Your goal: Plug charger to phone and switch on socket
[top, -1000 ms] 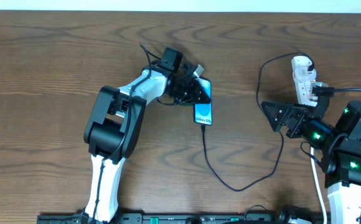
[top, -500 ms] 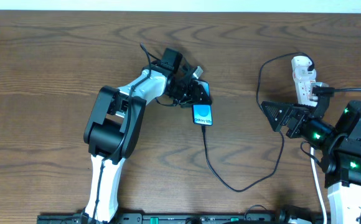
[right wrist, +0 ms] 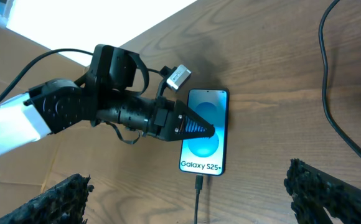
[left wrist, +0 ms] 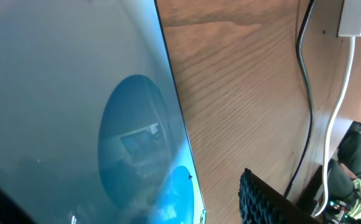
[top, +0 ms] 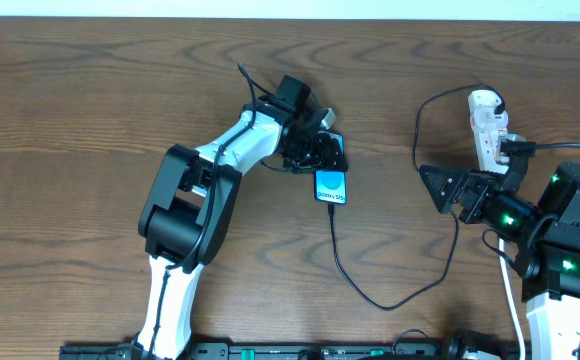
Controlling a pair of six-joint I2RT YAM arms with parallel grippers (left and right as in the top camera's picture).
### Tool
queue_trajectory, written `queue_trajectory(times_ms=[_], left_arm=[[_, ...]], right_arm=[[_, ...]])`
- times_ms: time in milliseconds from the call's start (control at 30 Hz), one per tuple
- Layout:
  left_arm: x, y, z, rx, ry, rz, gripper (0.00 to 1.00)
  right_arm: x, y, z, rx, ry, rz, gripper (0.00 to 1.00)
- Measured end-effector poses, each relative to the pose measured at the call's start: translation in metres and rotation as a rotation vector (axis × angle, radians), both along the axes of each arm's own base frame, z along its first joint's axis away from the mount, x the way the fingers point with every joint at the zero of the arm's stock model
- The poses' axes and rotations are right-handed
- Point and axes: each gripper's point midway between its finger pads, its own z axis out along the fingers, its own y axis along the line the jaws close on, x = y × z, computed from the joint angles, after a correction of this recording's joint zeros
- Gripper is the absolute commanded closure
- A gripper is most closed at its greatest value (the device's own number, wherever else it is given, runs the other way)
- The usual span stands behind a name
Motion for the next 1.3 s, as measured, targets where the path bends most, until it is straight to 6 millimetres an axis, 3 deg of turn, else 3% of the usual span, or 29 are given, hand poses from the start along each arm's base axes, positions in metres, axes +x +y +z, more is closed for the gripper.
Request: queue_trajectory(times_ms=[133, 700, 800, 900, 967, 1000, 1033, 1100, 1133, 1167, 1233, 1267, 1300], left_arm=[[0.002, 0.000, 0.003, 0.008, -0.009, 0.006, 0.26], [0.009, 0.018, 0.001, 0.136, -0.018, 0.083, 0.25], [0.017, 0.046, 0.000, 0.257, -0.049, 0.139, 0.25], [0.028, 0.104, 0.007, 0.427, -0.089, 0.246, 0.25], [0.038, 0.143, 0.036, 0.500, -0.155, 0.328, 0.25], [0.046, 0.163, 0.070, 0.509, -0.232, 0.383, 0.25], [0.049, 0.173, 0.091, 0.509, -0.279, 0.410, 0.25], [0.041, 0.198, 0.150, 0.503, -0.382, 0.473, 0.25], [0.028, 0.217, 0.199, 0.490, -0.476, 0.527, 0.25], [0.014, 0.233, 0.233, 0.489, -0.540, 0.571, 0.25], [-0.020, 0.257, 0.269, 0.518, -0.589, 0.630, 0.24], [-0.051, 0.273, 0.280, 0.562, -0.588, 0.654, 0.10], [-0.065, 0.281, 0.287, 0.581, -0.598, 0.670, 0.08]], right_arm=[[0.000, 0.000, 0.000, 0.000, 0.001, 0.000, 0.01], [-0.003, 0.001, -0.004, 0.006, 0.026, -0.001, 0.01], [-0.004, -0.003, -0.010, -0.007, 0.054, -0.024, 0.01], [-0.003, -0.010, -0.017, -0.040, 0.077, -0.066, 0.01], [-0.001, -0.017, -0.020, -0.066, 0.084, -0.098, 0.01], [-0.001, -0.019, -0.021, -0.078, 0.087, -0.111, 0.01], [0.000, -0.022, -0.022, -0.088, 0.090, -0.123, 0.01], [0.001, -0.027, -0.025, -0.111, 0.097, -0.150, 0.01], [0.002, -0.032, -0.027, -0.130, 0.102, -0.173, 0.01], [0.003, -0.036, -0.028, -0.145, 0.105, -0.192, 0.01], [0.004, -0.042, -0.031, -0.172, 0.110, -0.223, 0.01], [0.005, -0.045, -0.031, -0.182, 0.113, -0.235, 0.01], [0.005, -0.046, -0.032, -0.188, 0.112, -0.243, 0.01]])
